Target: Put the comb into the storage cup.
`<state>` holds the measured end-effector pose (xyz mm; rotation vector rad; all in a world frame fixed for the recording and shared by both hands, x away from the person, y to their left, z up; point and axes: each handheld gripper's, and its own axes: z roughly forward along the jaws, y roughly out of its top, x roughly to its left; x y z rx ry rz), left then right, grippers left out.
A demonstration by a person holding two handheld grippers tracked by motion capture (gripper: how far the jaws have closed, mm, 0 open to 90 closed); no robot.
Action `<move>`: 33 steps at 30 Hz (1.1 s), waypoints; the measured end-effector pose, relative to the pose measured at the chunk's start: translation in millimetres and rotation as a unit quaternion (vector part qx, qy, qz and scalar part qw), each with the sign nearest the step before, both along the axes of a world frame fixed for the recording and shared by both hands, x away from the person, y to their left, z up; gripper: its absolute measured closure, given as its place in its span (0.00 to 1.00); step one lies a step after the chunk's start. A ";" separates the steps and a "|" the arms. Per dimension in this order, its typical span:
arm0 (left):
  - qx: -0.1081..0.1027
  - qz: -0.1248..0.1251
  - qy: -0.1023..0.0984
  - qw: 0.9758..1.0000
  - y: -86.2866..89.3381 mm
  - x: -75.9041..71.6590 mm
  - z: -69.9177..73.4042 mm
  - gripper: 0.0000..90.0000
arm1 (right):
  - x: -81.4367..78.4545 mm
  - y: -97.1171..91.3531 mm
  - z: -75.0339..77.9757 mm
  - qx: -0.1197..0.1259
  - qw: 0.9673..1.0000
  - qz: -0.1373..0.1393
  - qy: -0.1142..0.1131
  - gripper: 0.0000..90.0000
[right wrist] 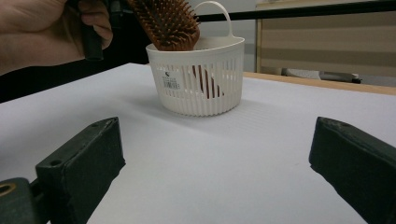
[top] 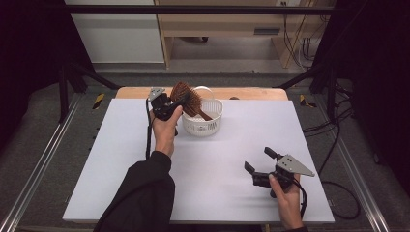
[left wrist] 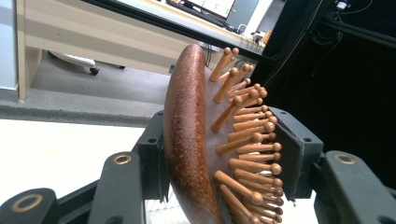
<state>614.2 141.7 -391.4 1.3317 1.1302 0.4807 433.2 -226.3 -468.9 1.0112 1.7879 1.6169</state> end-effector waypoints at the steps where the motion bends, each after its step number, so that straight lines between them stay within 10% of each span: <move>1: 0.000 0.000 0.000 1.000 0.0 0.0 0.0 0.51 | 0.0 0.0 0.0 0.000 1.000 0.000 0.000 0.04; 33: -0.005 0.006 0.009 1.000 10.9 1.6 -6.0 0.49 | 0.3 1.1 -0.7 -0.001 1.000 0.003 0.002 0.04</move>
